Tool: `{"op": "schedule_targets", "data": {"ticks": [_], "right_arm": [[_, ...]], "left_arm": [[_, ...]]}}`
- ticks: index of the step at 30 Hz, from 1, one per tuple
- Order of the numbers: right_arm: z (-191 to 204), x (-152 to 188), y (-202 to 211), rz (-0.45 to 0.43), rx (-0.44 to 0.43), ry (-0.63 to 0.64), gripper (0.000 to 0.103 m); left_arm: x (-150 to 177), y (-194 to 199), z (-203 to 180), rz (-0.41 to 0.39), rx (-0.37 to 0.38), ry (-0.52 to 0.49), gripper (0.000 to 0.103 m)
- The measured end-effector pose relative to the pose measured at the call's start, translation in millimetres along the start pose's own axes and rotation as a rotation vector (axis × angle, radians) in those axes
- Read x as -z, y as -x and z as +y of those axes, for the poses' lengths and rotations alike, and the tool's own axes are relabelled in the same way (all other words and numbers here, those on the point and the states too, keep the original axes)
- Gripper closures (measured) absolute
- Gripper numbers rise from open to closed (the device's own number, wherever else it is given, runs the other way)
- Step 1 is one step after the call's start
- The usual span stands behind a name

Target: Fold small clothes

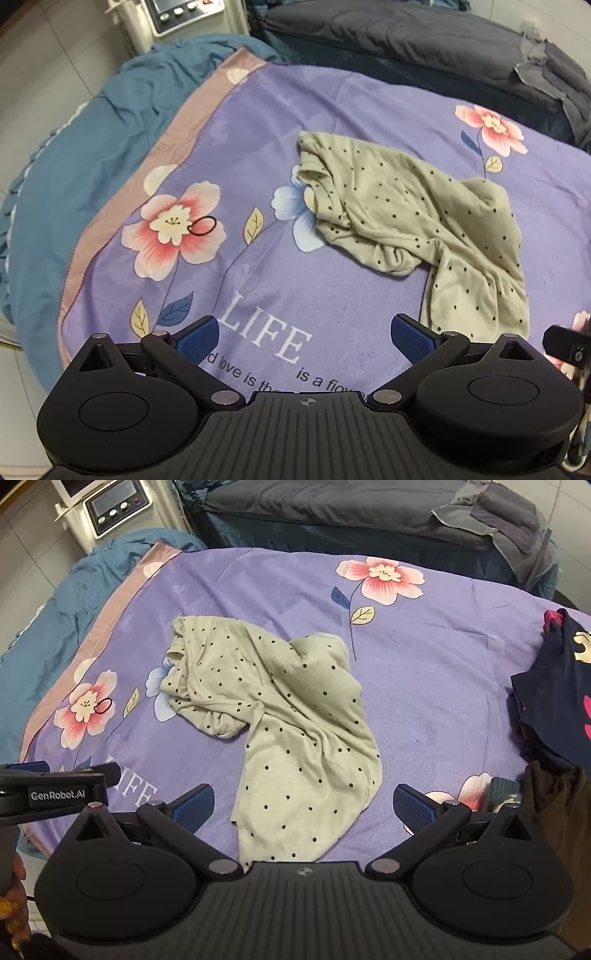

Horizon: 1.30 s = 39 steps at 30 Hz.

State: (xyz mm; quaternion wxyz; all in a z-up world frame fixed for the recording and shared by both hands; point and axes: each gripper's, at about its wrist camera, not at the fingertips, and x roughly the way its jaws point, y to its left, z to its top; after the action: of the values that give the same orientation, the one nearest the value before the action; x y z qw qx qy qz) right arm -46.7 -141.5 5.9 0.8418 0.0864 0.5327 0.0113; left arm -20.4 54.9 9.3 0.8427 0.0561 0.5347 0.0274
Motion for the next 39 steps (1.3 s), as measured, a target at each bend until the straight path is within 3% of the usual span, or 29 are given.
{"op": "schedule_targets", "data": {"ticks": [11,16,32,39], "right_arm": [[2,3,2,-0.013,-0.025,0.022,0.000],[1,3,3,-0.022,-0.041,0.017,0.000],[3,1,-2,-0.029,0.026,0.064,0.000],[2,1,-4,0.007,-0.002,0.046,0.000]], "left_arm": [[5,14,0,-0.062,-0.047,0.007,0.000],[6,11,2,-0.043,-0.054,0.014,0.000],[6,5,0,-0.019,-0.042,0.008,0.000],[5,6,-5,-0.024,-0.040,-0.020,0.000]]}}
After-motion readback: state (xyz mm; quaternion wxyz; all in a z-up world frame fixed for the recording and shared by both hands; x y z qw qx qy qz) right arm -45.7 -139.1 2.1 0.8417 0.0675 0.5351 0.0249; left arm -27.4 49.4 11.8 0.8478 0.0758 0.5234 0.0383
